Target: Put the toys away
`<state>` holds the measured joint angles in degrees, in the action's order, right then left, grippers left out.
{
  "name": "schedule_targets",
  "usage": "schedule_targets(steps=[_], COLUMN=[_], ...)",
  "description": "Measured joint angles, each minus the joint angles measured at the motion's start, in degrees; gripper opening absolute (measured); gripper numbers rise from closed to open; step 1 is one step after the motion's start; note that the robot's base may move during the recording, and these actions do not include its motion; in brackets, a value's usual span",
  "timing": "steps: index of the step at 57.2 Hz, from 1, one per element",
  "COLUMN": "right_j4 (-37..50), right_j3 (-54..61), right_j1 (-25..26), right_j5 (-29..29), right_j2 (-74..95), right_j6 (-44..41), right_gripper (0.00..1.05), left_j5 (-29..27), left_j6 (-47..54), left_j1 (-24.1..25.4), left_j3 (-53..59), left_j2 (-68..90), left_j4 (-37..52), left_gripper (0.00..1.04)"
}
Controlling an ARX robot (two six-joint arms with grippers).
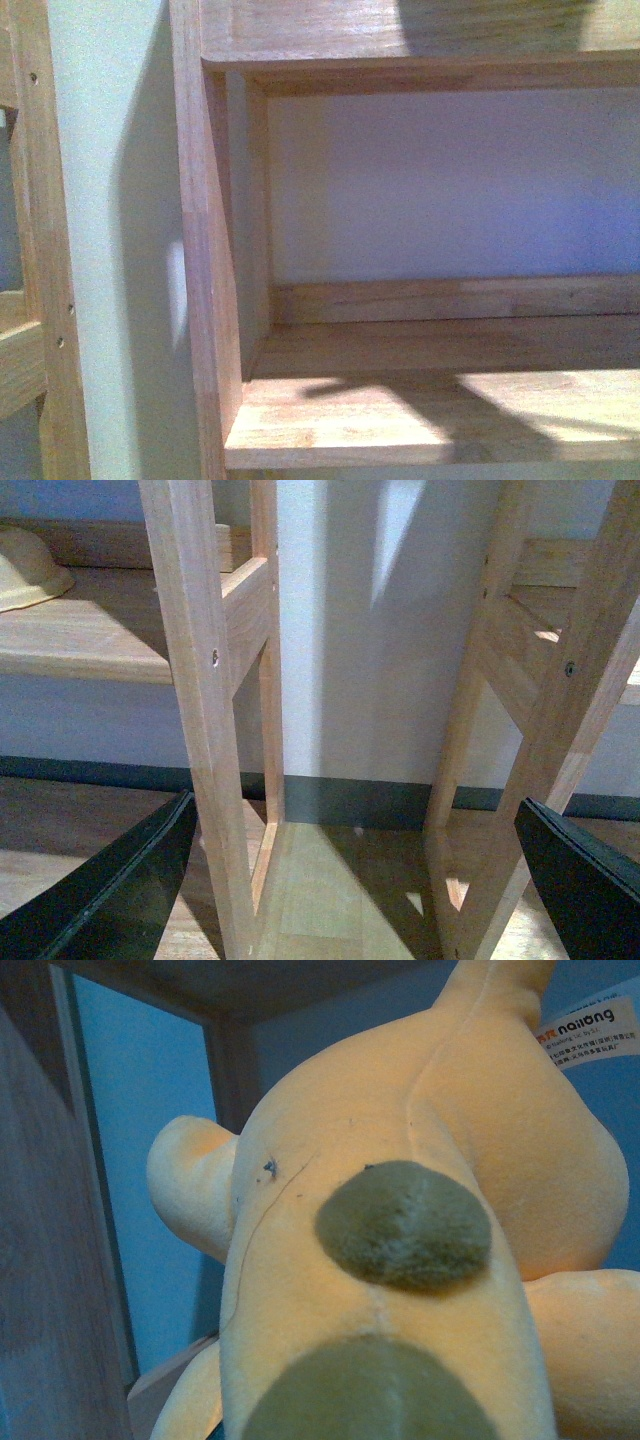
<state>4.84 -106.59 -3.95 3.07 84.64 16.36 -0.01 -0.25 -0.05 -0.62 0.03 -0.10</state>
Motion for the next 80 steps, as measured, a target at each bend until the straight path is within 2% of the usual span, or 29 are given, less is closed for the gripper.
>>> schedule_targets(steps=[17,35,54,68,80], right_j4=[-8.4,-15.5,-19.2,-21.3,-20.3], right_j3=[-7.1,-15.3,-26.7,-37.6,-40.2], right_j1=[0.1,-2.7,-4.4,-4.1,-4.0], right_j5=[6.1,9.8,10.1,11.8,14.3], right_j2=[7.0,13.8,21.6,28.6,31.2], right_j6=[8.1,9.6,11.4,16.5,22.3], right_gripper=[0.18,0.18,0.18,0.18,0.18], left_j5=[0.0,0.0,0.0,0.0,0.0], left_j6=[0.0,0.0,0.0,0.0,0.0], left_j1=[0.0,0.0,0.0,0.0,0.0], left_j3=[0.0,0.0,0.0,0.0,0.0], left_j2=[0.0,0.0,0.0,0.0,0.0], left_j4=[0.0,0.0,0.0,0.0,0.0], left_gripper=[0.99,0.99,0.99,0.99,0.99])
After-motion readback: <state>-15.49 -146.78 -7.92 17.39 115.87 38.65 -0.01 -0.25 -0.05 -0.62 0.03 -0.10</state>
